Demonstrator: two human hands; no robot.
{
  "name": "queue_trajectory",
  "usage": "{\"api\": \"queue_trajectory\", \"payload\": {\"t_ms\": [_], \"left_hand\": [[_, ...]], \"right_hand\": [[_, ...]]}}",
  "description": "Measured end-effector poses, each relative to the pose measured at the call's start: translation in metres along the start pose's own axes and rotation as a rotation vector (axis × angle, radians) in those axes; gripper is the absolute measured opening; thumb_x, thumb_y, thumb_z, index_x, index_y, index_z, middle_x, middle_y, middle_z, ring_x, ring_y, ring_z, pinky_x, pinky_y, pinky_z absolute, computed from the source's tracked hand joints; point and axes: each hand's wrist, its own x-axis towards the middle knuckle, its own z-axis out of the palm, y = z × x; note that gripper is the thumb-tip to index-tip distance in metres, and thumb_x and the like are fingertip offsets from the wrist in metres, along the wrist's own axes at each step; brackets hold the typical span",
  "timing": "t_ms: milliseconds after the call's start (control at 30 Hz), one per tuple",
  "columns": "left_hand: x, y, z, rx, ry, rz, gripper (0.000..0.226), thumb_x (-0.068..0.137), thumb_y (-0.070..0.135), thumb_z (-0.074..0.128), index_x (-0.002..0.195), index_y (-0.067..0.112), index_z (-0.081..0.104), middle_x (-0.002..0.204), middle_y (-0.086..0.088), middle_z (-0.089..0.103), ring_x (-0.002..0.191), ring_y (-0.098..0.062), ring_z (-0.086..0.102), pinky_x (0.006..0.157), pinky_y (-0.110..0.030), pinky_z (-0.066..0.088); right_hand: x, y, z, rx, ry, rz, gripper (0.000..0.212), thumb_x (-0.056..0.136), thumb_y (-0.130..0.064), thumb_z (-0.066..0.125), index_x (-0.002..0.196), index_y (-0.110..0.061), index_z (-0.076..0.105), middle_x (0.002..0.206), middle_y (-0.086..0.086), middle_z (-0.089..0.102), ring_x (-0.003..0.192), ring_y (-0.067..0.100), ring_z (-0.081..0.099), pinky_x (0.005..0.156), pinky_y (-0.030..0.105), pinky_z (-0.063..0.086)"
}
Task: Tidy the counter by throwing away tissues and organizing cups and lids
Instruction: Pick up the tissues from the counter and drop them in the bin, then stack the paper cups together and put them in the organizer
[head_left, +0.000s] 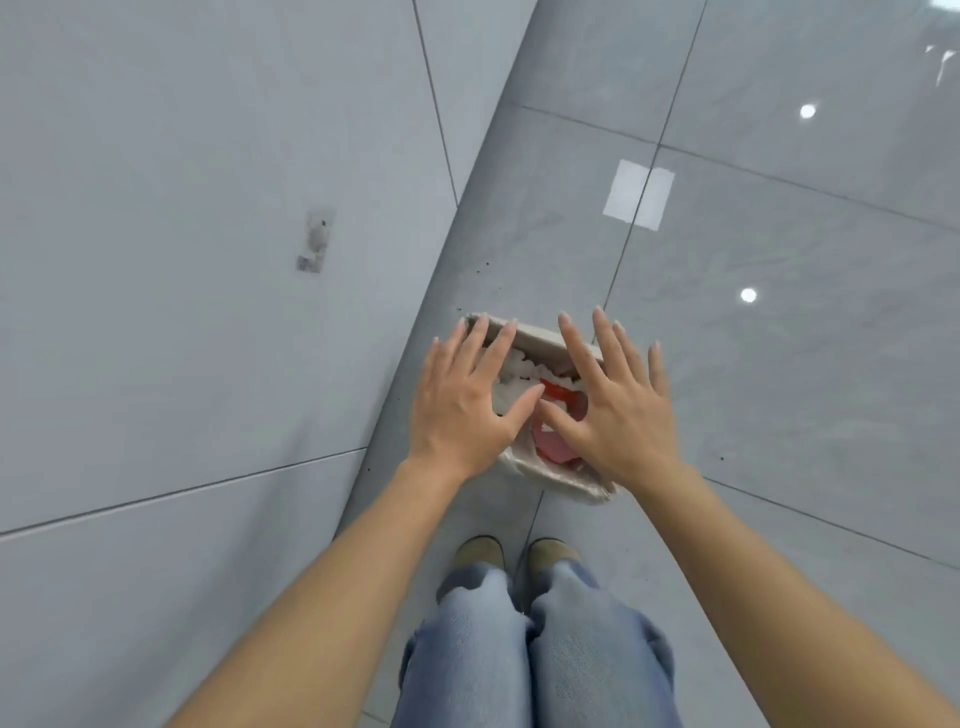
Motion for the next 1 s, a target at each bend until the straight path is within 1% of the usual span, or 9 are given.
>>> {"api": "queue_trajectory", "payload": {"t_ms": [100,200,333,467,567,733,833,933,1000], "left_hand": [[-0.016,0.034,-0.066,-0.009,0.064,0.017,0.071,0.081,0.062,0.034,0.143,0.029,0.027,0.152,-0.008,0.03,0.141,-0.026,0.022,0.116,-0.046,0.016],[-0.033,0.071,-0.137,-0.039,0.129,0.026,0.072,0.08,0.064,0.036,0.143,0.03,0.026,0.153,-0.006,0.029,0.142,-0.024,0.02,0.115,-0.045,0.015],[-0.051,0.11,-0.213,-0.054,0.22,0.061,0.072,0.08,0.065,0.036,0.143,0.03,0.027,0.153,-0.006,0.029,0.142,-0.023,0.02,0.114,-0.042,0.013],[-0.065,0.14,-0.271,-0.05,0.311,0.108,0.071,0.082,0.064,0.037,0.144,0.03,0.026,0.152,-0.007,0.029,0.142,-0.024,0.022,0.115,-0.045,0.014],[-0.075,0.153,-0.3,-0.046,0.366,0.116,0.071,0.082,0.064,0.037,0.144,0.029,0.025,0.152,-0.007,0.03,0.142,-0.024,0.022,0.115,-0.044,0.013],[-0.094,0.157,-0.33,-0.006,0.415,0.078,0.073,0.083,0.067,0.031,0.145,0.03,0.022,0.154,-0.005,0.027,0.143,-0.023,0.02,0.116,-0.045,0.014],[-0.107,0.153,-0.346,0.0,0.448,0.03,0.073,0.083,0.067,0.032,0.145,0.03,0.023,0.154,-0.004,0.027,0.143,-0.023,0.02,0.116,-0.045,0.014],[-0.124,0.145,-0.37,0.03,0.525,-0.025,0.075,0.082,0.07,0.025,0.144,0.029,0.024,0.153,-0.005,0.03,0.142,-0.024,0.021,0.116,-0.046,0.013],[-0.136,0.137,-0.385,0.054,0.577,-0.084,0.077,0.081,0.072,0.02,0.144,0.029,0.025,0.153,-0.005,0.03,0.142,-0.024,0.022,0.115,-0.045,0.012]], "right_hand": [[-0.017,-0.027,-0.071,-0.001,0.084,-0.025,0.079,0.078,-0.073,0.027,0.145,-0.04,0.002,0.158,0.006,0.017,0.144,0.027,0.02,0.113,0.058,0.012],[-0.036,-0.055,-0.15,0.011,0.125,-0.033,0.082,0.076,-0.076,0.025,0.144,-0.041,-0.008,0.159,0.004,0.01,0.146,0.025,0.014,0.113,0.058,0.01],[-0.058,-0.085,-0.232,0.015,0.217,-0.068,0.082,0.076,-0.08,0.019,0.145,-0.042,-0.005,0.159,0.005,0.013,0.145,0.026,0.018,0.112,0.057,0.013],[-0.076,-0.106,-0.295,0.023,0.301,-0.11,0.082,0.076,-0.081,0.019,0.144,-0.045,-0.009,0.159,0.005,0.015,0.144,0.026,0.02,0.113,0.056,0.014],[-0.084,-0.119,-0.327,0.014,0.341,-0.147,0.082,0.076,-0.08,0.021,0.144,-0.046,-0.01,0.159,0.005,0.014,0.144,0.027,0.02,0.113,0.055,0.015],[-0.089,-0.14,-0.359,-0.013,0.387,-0.237,0.084,0.078,-0.076,0.029,0.147,-0.037,0.004,0.157,0.009,0.018,0.142,0.03,0.026,0.113,0.055,0.016],[-0.09,-0.155,-0.37,-0.027,0.375,-0.281,0.084,0.077,-0.079,0.024,0.147,-0.038,0.001,0.158,0.008,0.015,0.143,0.03,0.023,0.113,0.057,0.015],[-0.09,-0.177,-0.379,-0.023,0.375,-0.351,0.084,0.076,-0.081,0.019,0.146,-0.041,-0.004,0.159,0.007,0.013,0.144,0.028,0.02,0.113,0.055,0.012],[-0.089,-0.195,-0.385,-0.018,0.368,-0.411,0.083,0.077,-0.08,0.021,0.146,-0.042,-0.004,0.159,0.007,0.014,0.144,0.027,0.02,0.113,0.056,0.013]]}}
